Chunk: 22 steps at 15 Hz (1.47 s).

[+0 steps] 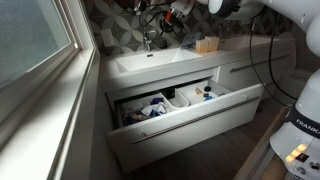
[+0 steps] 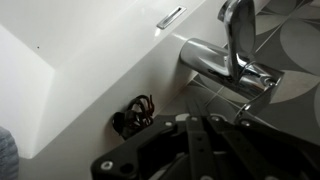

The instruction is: Open, then close the tap handle

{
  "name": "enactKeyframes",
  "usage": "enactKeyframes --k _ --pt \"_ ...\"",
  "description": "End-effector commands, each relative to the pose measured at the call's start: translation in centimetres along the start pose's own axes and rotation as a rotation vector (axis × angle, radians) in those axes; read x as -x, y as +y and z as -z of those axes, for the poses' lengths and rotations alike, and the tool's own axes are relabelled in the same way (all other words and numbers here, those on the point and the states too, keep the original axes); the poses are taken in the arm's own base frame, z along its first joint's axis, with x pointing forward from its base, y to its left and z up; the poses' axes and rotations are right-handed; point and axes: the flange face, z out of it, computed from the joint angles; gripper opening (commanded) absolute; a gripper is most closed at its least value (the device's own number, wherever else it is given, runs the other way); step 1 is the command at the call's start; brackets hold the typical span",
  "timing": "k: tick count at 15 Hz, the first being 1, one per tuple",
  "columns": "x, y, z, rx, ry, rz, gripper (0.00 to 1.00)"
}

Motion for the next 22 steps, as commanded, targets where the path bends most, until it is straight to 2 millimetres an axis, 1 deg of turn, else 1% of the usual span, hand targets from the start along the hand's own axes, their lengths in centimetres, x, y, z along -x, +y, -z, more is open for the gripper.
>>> enactKeyframes --k 1,6,9,19,22 --pt "0.0 -1.0 -0.2 -0.104 0.027 -0.037 0.02" --pt "-0.1 -1.7 0.0 -0.19 0.044 -0.077 0.02" --pt "-0.1 -1.8 0.0 -0.215 0.047 -0.088 0.01" --pt "-0.2 -2.1 0.4 -0.258 0.046 -0.099 0.01" --pt "-0.2 -2.1 0.2 -0.239 0.051 -0.089 0.01"
